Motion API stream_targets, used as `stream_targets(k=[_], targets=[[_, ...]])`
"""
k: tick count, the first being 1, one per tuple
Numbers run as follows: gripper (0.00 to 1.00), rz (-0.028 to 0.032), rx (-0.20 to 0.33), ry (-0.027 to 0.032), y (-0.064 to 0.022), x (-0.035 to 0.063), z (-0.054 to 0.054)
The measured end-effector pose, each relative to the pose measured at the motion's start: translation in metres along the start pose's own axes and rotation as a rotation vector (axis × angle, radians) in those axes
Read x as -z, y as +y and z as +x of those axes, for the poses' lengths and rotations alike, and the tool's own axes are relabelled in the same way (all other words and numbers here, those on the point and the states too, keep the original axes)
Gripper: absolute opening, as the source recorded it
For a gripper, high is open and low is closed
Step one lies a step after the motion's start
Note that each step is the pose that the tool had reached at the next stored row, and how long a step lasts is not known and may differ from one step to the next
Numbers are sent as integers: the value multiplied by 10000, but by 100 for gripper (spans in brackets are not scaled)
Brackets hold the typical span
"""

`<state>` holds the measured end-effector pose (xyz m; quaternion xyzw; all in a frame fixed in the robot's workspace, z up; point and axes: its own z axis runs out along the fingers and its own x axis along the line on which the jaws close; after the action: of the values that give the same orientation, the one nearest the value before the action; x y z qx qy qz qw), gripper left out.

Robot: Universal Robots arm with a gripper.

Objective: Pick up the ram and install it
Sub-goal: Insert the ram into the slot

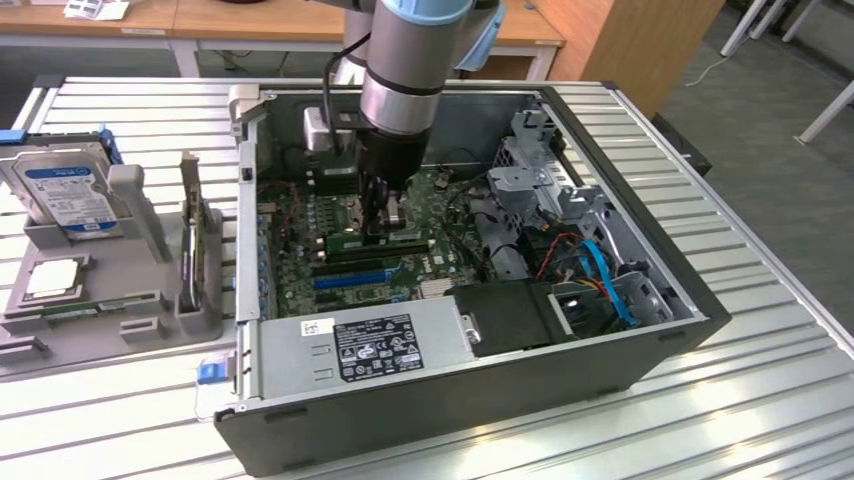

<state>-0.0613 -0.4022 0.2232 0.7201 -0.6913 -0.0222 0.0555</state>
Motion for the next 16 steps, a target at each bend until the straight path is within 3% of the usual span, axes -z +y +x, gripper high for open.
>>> stream_targets(k=[16], targets=[[13, 2, 72, 10, 1, 0, 9]])
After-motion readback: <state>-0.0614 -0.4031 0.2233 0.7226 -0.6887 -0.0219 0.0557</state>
